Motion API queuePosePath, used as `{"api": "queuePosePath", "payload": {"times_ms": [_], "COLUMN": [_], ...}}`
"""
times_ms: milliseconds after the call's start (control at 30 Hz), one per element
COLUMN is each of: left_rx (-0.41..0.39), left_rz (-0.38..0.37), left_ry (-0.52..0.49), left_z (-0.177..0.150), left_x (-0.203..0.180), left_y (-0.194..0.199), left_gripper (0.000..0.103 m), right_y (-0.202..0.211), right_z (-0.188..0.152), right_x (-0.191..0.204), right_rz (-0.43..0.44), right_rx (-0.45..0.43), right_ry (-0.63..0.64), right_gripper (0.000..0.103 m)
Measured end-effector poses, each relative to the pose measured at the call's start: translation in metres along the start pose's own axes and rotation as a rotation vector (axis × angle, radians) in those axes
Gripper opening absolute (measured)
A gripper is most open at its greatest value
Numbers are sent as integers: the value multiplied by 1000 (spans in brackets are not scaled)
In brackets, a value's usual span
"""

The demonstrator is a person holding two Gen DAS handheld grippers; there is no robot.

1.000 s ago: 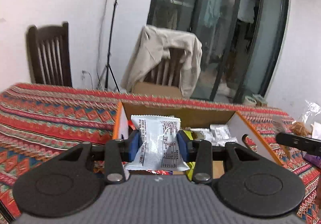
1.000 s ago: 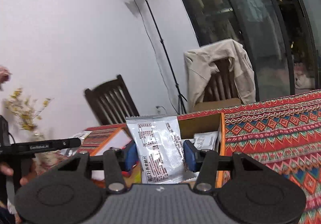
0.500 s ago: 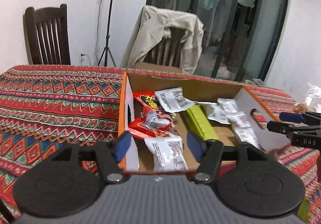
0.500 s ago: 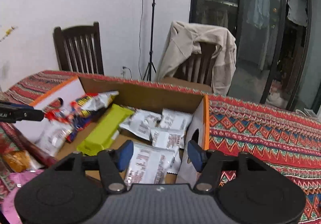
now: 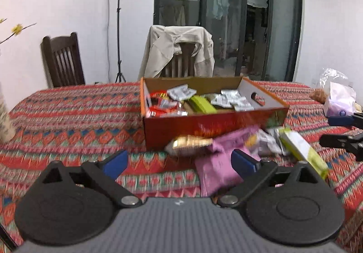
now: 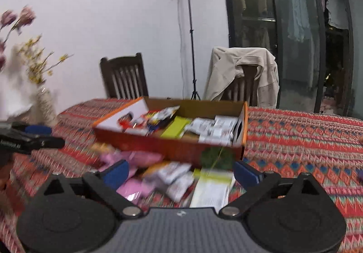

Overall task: Organize snacks
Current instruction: 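Move both tools back from the box to the snack pile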

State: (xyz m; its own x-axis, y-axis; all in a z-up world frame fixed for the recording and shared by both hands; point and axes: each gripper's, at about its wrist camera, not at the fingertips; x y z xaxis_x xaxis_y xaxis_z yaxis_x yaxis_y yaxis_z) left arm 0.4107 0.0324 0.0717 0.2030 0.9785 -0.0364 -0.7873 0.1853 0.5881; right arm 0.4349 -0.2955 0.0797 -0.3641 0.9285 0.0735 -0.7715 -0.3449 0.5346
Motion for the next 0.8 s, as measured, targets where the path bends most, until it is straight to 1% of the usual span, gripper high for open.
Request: {"api": "queuePosePath", "payload": {"times_ms": [67, 233, 300, 400, 500, 600, 667, 800], "left_rx": [18, 25, 46, 54, 37, 7, 2, 8], "left_rz": [7, 27, 20, 12, -8, -1, 1, -8], "left_ry": [27, 23, 37, 68, 113, 126, 123, 126], "left_z": [-14, -41, -51, -65, -76, -86, -93, -99], "left_x": [-2, -10, -11, -12, -16, -23, -29, -37], "left_y": [10, 33, 40, 54, 75, 92, 100, 103], "left_gripper": [99, 101, 101, 101, 101, 103, 103, 103], "right_y": [12, 41, 52, 66, 82, 99, 108, 121], "right_z": [-13, -33, -37, -46, -60, -75, -85, -103], "right_x": [9, 25, 29, 38, 45, 52, 57, 59], "right_rz": [-5, 1, 13, 26, 30, 18, 15, 11], "right_rx": [8, 26, 22, 13, -1, -9, -7, 11], "right_ry": [34, 88, 81, 73, 48, 33, 31, 4], "right_gripper": [99, 99, 100, 100, 100, 100, 102, 102]}}
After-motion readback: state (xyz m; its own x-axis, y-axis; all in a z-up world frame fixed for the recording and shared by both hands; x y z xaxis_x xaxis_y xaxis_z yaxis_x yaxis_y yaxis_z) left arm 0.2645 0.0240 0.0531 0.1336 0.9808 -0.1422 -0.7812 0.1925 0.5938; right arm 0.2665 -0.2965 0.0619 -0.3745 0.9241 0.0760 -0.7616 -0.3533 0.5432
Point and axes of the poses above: each gripper's, at about its wrist camera, not at the fingertips, and y roughly against the way its jaws point, x to its left, z to its top, and after that the axes turned 7 degrees about x, right-handed
